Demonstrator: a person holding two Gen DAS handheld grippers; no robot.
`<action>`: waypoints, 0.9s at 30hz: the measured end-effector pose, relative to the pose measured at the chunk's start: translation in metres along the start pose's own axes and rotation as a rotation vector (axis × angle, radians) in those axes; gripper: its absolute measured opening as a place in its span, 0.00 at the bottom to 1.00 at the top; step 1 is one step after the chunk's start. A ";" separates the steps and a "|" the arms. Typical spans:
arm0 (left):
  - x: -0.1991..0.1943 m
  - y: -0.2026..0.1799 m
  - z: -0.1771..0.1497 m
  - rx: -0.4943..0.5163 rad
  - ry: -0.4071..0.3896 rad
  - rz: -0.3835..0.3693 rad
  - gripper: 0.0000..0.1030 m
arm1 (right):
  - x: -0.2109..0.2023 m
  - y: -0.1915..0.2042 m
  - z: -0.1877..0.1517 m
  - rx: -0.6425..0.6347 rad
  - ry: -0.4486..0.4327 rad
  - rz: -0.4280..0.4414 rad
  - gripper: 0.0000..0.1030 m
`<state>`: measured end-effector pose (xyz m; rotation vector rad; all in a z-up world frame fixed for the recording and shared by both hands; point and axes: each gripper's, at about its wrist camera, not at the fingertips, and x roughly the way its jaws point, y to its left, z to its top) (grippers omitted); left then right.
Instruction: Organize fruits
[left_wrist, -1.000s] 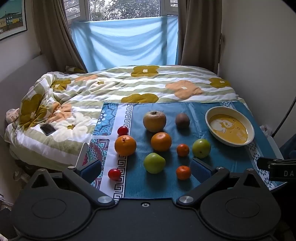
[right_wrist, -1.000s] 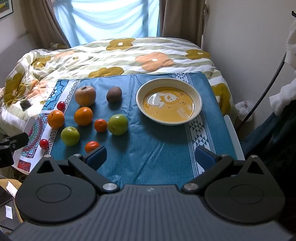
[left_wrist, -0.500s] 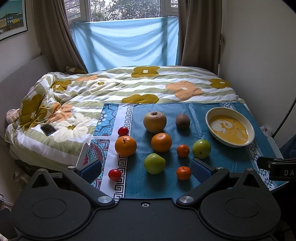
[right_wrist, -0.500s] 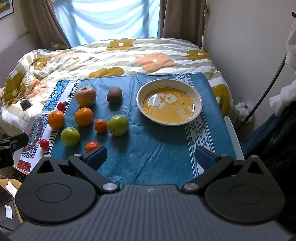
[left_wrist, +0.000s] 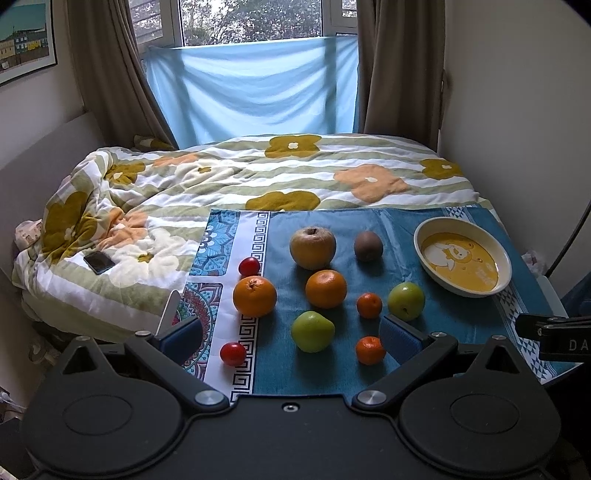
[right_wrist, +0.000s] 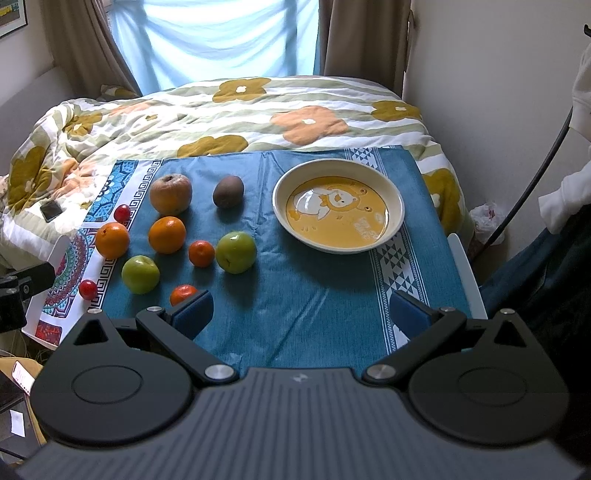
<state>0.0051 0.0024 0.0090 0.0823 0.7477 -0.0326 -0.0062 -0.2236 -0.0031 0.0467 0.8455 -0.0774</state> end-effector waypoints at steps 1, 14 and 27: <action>0.000 0.001 0.000 0.001 -0.001 0.000 1.00 | 0.000 0.000 0.000 0.000 0.000 0.000 1.00; 0.001 -0.001 0.002 0.000 -0.001 0.005 1.00 | 0.000 0.000 0.002 0.000 0.000 -0.001 1.00; 0.002 0.000 0.003 0.001 -0.002 0.005 1.00 | 0.001 0.000 0.003 0.001 0.002 0.001 1.00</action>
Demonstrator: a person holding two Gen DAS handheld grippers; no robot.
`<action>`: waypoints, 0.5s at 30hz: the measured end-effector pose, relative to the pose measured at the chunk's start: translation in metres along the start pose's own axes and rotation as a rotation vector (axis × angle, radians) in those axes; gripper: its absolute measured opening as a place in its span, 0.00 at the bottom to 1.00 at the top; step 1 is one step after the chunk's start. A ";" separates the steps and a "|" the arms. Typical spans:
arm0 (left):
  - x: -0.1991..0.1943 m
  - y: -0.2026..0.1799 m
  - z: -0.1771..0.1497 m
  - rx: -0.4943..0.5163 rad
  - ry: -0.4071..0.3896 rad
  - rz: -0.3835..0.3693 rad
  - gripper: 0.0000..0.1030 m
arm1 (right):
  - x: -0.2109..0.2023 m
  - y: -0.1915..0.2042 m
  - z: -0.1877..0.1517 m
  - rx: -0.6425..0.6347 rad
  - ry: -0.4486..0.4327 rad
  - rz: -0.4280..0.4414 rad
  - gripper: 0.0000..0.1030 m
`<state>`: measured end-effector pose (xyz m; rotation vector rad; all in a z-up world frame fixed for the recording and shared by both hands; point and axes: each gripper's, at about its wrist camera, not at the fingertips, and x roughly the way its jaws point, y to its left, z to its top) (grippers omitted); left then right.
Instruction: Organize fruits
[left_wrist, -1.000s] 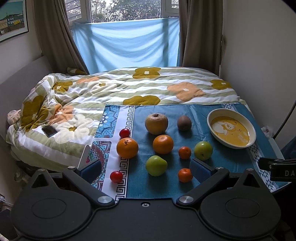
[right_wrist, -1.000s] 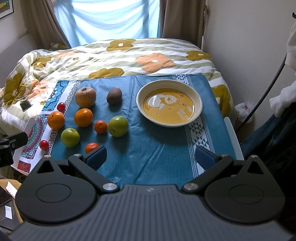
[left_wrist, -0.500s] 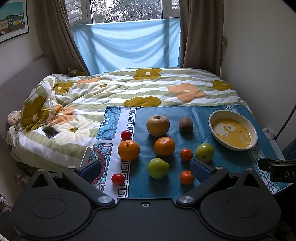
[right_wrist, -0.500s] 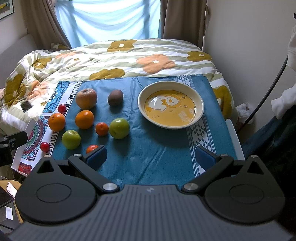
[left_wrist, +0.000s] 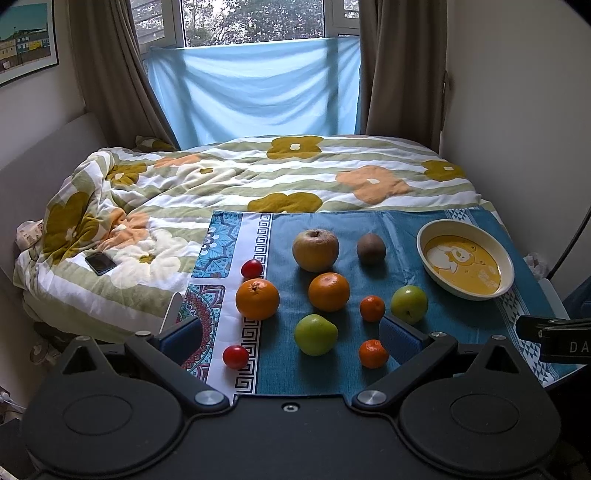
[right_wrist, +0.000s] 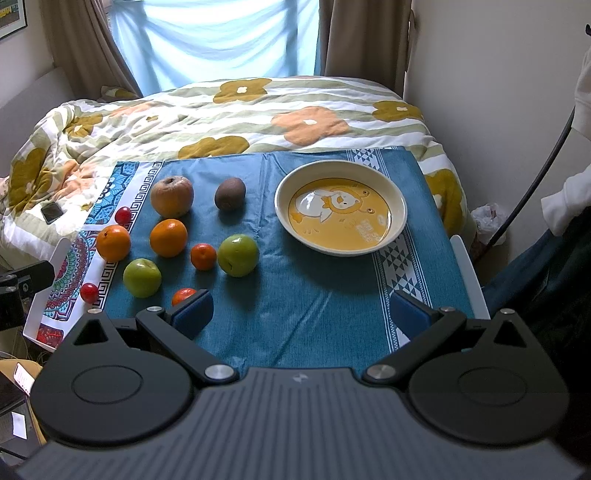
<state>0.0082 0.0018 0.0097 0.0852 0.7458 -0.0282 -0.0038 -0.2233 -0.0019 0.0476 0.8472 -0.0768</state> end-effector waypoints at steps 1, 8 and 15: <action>0.000 0.000 0.000 0.000 0.000 0.000 1.00 | 0.000 0.000 0.000 0.000 0.000 0.000 1.00; 0.000 0.001 0.000 -0.002 0.001 0.000 1.00 | -0.001 0.000 0.000 0.000 0.000 0.001 1.00; 0.001 0.002 0.000 -0.006 0.003 -0.005 1.00 | -0.002 0.006 0.005 -0.005 -0.004 0.002 1.00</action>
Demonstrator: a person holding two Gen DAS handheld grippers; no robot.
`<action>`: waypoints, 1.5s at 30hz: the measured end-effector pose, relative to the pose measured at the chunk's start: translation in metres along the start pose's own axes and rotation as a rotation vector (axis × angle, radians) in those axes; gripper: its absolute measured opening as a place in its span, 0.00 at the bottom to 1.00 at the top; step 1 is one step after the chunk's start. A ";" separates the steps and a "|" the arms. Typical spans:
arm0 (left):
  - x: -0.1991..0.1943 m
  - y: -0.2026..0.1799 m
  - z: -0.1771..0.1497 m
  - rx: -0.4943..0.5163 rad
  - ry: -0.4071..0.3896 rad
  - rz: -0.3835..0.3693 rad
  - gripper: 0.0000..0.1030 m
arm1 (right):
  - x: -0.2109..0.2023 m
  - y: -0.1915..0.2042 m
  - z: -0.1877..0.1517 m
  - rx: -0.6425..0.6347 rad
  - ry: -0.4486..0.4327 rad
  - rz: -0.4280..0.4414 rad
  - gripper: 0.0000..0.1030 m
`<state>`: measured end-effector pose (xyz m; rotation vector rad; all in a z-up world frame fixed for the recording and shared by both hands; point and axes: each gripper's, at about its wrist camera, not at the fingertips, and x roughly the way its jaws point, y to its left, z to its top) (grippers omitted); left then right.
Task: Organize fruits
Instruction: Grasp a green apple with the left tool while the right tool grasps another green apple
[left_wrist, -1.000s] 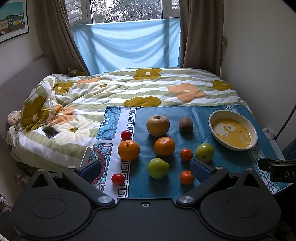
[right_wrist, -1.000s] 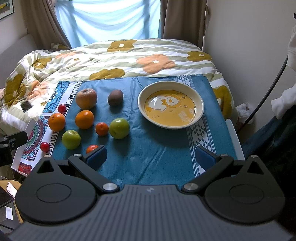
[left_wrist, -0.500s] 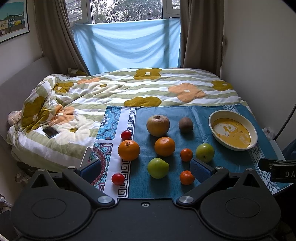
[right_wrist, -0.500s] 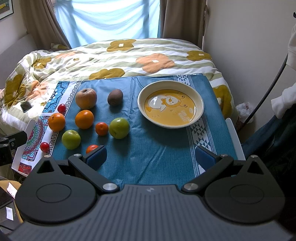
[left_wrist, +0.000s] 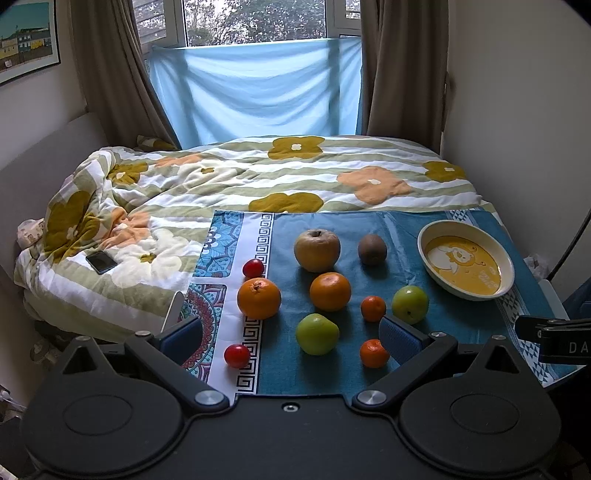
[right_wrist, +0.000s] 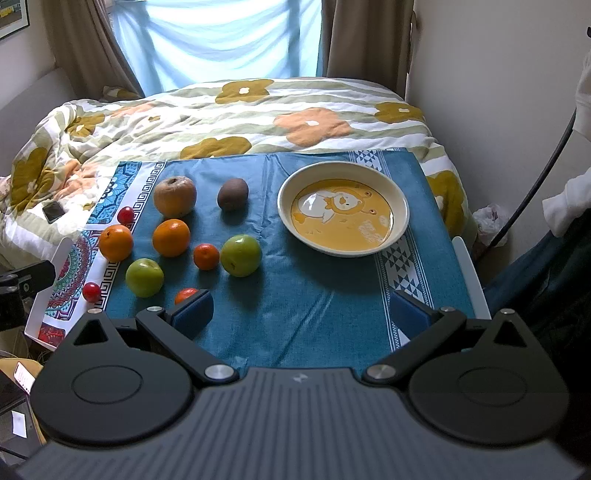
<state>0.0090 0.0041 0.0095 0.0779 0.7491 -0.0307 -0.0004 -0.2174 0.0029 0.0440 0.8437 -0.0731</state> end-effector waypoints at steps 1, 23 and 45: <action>0.000 0.002 0.000 -0.002 0.000 -0.001 1.00 | 0.000 -0.001 0.000 0.001 0.000 0.001 1.00; 0.062 0.008 -0.011 0.030 0.067 -0.032 0.97 | 0.045 0.012 0.006 0.001 -0.002 0.051 1.00; 0.175 -0.035 -0.036 -0.097 0.178 0.099 0.78 | 0.200 0.007 0.015 -0.250 0.110 0.370 0.94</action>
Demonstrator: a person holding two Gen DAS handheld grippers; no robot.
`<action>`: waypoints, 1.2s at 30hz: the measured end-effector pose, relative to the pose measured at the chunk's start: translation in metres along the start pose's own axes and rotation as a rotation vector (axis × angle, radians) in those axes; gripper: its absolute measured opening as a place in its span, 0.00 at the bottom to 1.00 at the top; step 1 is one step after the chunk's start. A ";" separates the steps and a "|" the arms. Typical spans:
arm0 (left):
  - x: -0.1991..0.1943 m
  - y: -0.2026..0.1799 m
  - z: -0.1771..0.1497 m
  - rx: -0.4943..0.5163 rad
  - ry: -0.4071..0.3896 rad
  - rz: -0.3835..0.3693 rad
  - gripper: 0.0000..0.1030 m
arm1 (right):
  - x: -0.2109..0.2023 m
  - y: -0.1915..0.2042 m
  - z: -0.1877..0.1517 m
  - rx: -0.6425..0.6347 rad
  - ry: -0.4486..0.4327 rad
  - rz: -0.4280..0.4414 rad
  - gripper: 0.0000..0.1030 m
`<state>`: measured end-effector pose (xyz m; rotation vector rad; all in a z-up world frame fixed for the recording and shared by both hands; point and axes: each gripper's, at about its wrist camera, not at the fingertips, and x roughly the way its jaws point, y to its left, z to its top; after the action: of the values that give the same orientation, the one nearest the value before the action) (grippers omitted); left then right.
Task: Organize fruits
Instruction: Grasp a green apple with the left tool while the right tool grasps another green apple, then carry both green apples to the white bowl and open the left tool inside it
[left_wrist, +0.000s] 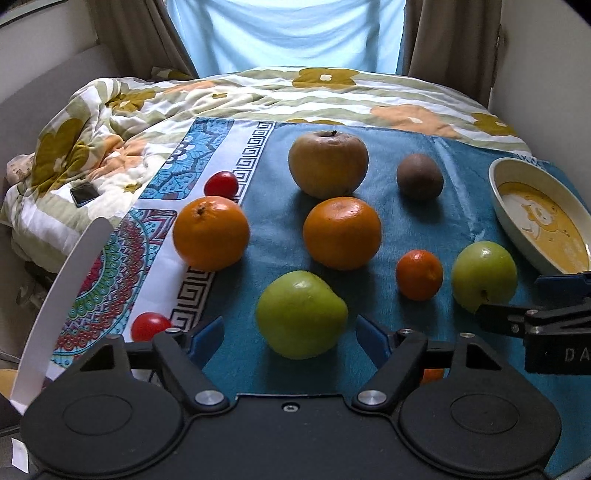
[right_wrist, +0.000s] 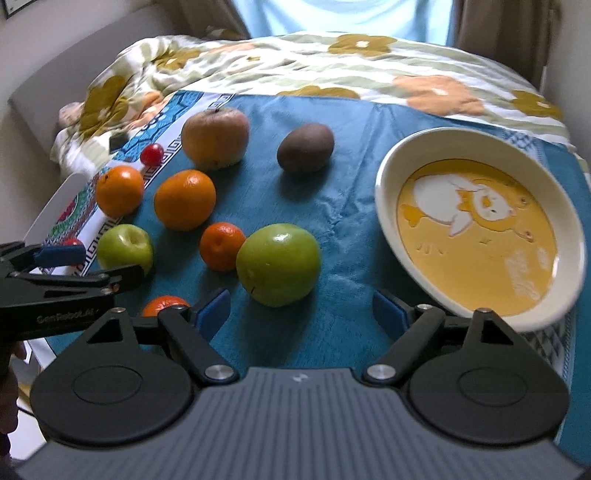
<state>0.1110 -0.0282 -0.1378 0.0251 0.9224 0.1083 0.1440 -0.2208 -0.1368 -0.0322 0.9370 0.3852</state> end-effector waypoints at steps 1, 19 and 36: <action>0.002 -0.001 0.001 -0.003 0.002 -0.003 0.75 | 0.002 -0.001 0.001 -0.006 0.002 0.006 0.94; 0.009 -0.011 -0.003 -0.015 -0.009 0.021 0.59 | 0.020 0.001 0.012 -0.094 0.005 0.077 0.77; -0.018 -0.012 -0.004 -0.008 -0.040 0.026 0.58 | 0.012 0.002 0.012 -0.087 -0.018 0.088 0.69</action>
<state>0.0983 -0.0423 -0.1272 0.0322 0.8824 0.1353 0.1586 -0.2128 -0.1387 -0.0666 0.9059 0.5071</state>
